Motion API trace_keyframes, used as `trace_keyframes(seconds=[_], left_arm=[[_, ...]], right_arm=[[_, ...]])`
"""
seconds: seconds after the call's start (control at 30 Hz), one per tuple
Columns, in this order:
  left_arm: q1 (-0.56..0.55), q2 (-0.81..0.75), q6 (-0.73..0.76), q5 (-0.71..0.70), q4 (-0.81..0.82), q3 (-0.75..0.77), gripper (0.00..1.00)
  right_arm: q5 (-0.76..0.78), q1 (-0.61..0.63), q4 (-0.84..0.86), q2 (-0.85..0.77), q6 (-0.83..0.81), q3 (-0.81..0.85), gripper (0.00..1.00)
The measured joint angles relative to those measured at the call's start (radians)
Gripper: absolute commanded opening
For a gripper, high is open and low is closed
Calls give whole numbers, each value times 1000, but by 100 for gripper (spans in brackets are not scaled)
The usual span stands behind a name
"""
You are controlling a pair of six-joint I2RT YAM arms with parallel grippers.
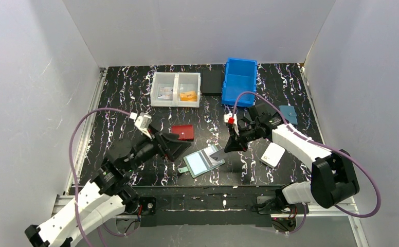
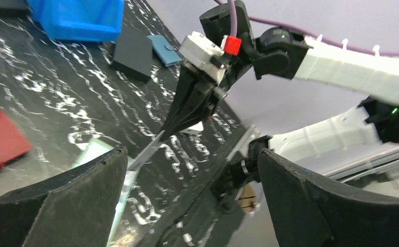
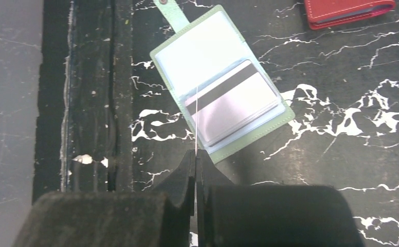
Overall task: Take the credit cards out of the card holder
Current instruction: Remove the credit card from the card holder.
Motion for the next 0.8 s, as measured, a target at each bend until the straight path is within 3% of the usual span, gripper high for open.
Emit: trace_keyframes(seconds=[0.13, 0.23, 0.6, 0.8], left_arm=[[0, -102, 139, 43, -28, -72, 98], [0, -51, 201, 111, -29, -96, 94], [-64, 483, 396, 318, 26, -8, 91], [-106, 704, 406, 357, 126, 63, 69]], right_arm=[[-46, 0, -21, 7, 0, 8, 1], [-94, -2, -32, 23, 0, 14, 1], [-220, -4, -80, 107, 2, 45, 1], [-236, -4, -94, 107, 1, 45, 1]])
